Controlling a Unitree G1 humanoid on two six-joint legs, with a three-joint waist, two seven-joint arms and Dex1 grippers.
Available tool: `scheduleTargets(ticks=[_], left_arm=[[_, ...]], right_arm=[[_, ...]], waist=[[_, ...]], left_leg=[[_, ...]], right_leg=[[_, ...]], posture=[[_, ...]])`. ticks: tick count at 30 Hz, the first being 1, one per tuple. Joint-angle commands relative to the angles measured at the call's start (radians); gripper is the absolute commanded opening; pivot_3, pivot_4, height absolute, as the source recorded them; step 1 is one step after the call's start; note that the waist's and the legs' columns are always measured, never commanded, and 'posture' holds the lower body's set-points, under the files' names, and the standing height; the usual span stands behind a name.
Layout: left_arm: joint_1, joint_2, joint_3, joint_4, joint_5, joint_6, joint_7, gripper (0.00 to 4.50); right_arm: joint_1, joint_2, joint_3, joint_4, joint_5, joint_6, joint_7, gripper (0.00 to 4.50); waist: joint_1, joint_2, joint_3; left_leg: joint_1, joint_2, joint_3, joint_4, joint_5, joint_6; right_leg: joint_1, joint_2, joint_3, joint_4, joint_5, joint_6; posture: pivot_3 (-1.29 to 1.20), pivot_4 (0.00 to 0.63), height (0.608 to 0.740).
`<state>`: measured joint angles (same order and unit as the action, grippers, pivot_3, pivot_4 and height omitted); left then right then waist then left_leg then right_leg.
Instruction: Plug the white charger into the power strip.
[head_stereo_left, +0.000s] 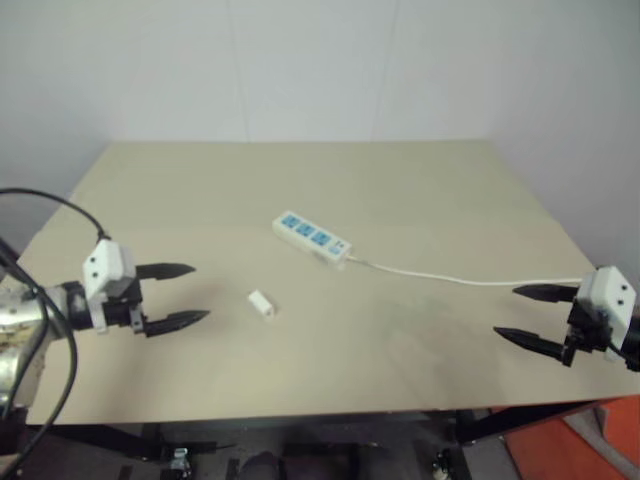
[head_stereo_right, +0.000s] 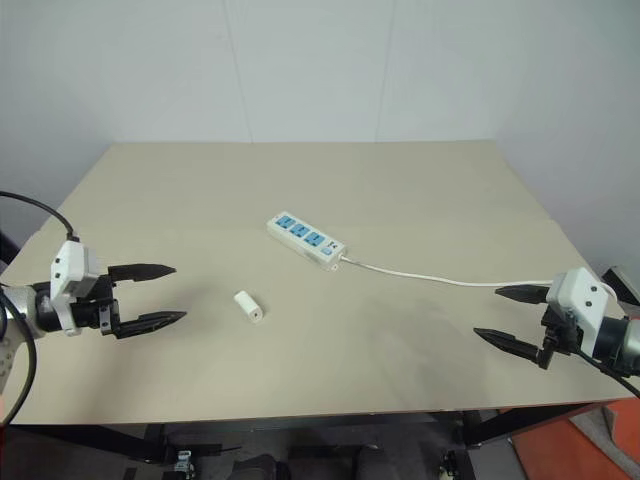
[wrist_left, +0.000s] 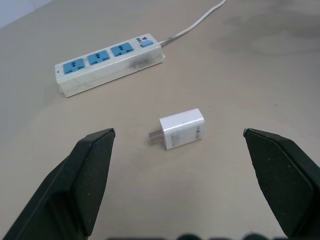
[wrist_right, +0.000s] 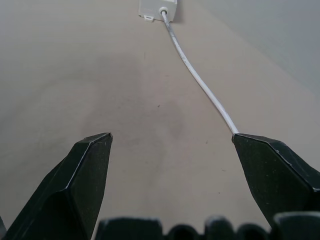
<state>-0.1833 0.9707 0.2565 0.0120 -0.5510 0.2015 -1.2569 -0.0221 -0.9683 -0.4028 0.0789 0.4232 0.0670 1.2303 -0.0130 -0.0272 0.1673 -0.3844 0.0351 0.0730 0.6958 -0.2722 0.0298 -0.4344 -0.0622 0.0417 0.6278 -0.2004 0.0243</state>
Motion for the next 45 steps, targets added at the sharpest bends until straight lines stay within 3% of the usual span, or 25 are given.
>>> scheduleTargets(ticks=[1,28,34,40,45], left_arm=[[0.002,0.002,0.026,-0.026,-0.006,0.003,-0.007,4.49],[0.049,-0.009,0.060,-0.039,0.003,-0.011,-0.017,4.49],[-0.009,-0.018,0.017,-0.015,0.021,-0.012,-0.024,4.49],[-0.087,-0.025,-0.045,0.048,0.076,-0.043,-0.043,4.49],[-0.117,-0.041,-0.061,0.066,0.095,-0.058,-0.041,4.49]], right_arm=[[-0.010,-0.004,-0.019,-0.010,-0.003,-0.042,-0.001,4.50],[-0.129,0.009,0.076,0.074,-0.025,-0.053,0.006,4.50],[-0.344,0.099,0.273,0.216,-0.163,-0.028,-0.068,4.50],[-0.656,0.319,0.432,0.566,-0.305,-0.141,-0.149,4.50],[-0.897,0.478,0.488,0.915,-0.402,-0.232,-0.245,4.50]], waist=[[0.000,0.000,0.000],[-0.001,0.000,0.000],[-0.011,-0.001,0.000],[-0.017,-0.001,0.000],[-0.028,0.000,0.000]], left_leg=[[0.000,0.000,0.000,0.000,0.000,0.000],[0.000,0.000,0.000,0.000,0.000,0.000],[0.001,0.000,0.001,0.000,0.000,0.000],[-0.001,0.000,0.002,-0.001,0.000,0.000],[-0.005,0.000,0.001,-0.001,0.000,0.000]], right_leg=[[0.000,0.000,0.000,0.000,0.000,0.000],[0.000,0.000,0.000,0.000,0.000,0.000],[0.000,0.001,0.001,0.000,0.000,0.000],[-0.002,0.001,0.002,0.000,0.001,-0.002],[-0.006,0.001,0.001,-0.001,0.001,-0.002]], posture=[[0.00,0.150,0.740],[0.00,0.150,0.740],[0.00,0.150,0.740],[0.00,0.150,0.740],[0.00,0.150,0.740]])
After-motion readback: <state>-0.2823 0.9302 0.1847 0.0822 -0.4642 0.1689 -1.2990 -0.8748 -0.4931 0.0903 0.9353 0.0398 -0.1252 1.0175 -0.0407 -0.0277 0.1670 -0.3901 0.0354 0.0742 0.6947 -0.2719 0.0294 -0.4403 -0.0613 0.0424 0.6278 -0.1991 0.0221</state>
